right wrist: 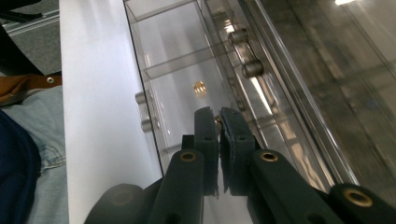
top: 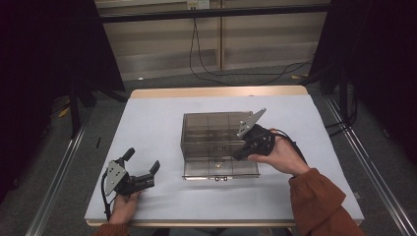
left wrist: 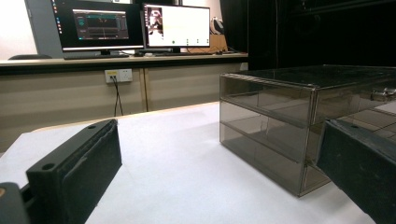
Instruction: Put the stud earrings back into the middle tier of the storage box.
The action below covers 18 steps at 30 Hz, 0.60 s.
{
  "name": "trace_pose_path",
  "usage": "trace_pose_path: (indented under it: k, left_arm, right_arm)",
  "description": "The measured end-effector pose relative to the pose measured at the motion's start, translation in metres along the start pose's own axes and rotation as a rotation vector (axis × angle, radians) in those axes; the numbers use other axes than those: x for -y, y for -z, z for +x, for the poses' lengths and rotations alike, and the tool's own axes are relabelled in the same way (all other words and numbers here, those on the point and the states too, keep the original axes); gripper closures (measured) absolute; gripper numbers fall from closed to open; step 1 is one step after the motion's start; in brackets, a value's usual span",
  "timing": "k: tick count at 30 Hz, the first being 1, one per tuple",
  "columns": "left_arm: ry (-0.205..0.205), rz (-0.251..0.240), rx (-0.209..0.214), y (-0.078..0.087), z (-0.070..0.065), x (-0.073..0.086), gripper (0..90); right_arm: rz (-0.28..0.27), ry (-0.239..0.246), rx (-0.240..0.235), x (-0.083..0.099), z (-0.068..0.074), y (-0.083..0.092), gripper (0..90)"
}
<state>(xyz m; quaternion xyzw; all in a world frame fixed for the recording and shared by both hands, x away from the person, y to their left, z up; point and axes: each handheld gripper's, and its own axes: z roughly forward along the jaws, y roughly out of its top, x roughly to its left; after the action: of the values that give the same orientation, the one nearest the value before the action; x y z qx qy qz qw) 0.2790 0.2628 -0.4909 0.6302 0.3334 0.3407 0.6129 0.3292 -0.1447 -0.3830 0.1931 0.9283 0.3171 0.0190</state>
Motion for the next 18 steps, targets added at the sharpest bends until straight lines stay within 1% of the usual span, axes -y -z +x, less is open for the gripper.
trace_pose_path:
  k: [2,5,6,8,9,11,13,15,16,17,18]
  left_arm:
    - [0.004,-0.004,-0.001,0.000,0.000,0.000,0.0]
    - [0.003,-0.004,-0.002,0.000,0.000,0.000,0.0]
    - [0.003,-0.004,-0.002,0.000,0.000,0.000,0.0]
    - [0.004,-0.004,-0.001,0.000,0.000,0.000,0.0]
    - [0.003,-0.004,-0.002,0.000,0.000,0.000,0.0]
    - [0.003,-0.005,-0.002,0.000,0.000,0.000,0.0]
    - [0.003,-0.004,-0.002,0.000,0.000,0.000,0.0]
    - [0.003,-0.004,-0.001,0.000,0.000,0.000,0.0]
    - [0.003,-0.005,-0.001,0.000,0.000,0.000,0.0]
    - [0.002,-0.005,-0.001,0.000,0.000,0.000,0.0]
    - [0.000,-0.003,-0.002,0.000,0.000,0.000,0.0]
  right_arm:
    - [0.039,0.014,0.004,-0.006,0.000,-0.005,86.8]
    - [0.079,0.030,0.001,-0.014,0.001,-0.012,86.8]
    - [0.084,0.032,-0.001,-0.016,0.001,-0.014,86.8]
    - [0.125,0.025,-0.002,-0.021,0.003,-0.018,86.8]
    - [0.135,0.033,0.000,-0.023,0.002,-0.020,86.8]
    - [0.165,0.035,0.002,-0.027,0.002,-0.024,86.8]
    - [0.184,0.033,0.004,-0.030,0.002,-0.027,86.8]
    - [0.194,0.038,-0.004,-0.032,0.002,-0.029,86.8]
    - [0.207,0.050,-0.005,-0.034,0.001,-0.033,86.8]
    - [0.207,0.050,-0.005,-0.034,0.001,-0.033,86.8]
    - [0.221,0.041,-0.005,-0.035,0.002,-0.034,86.8]
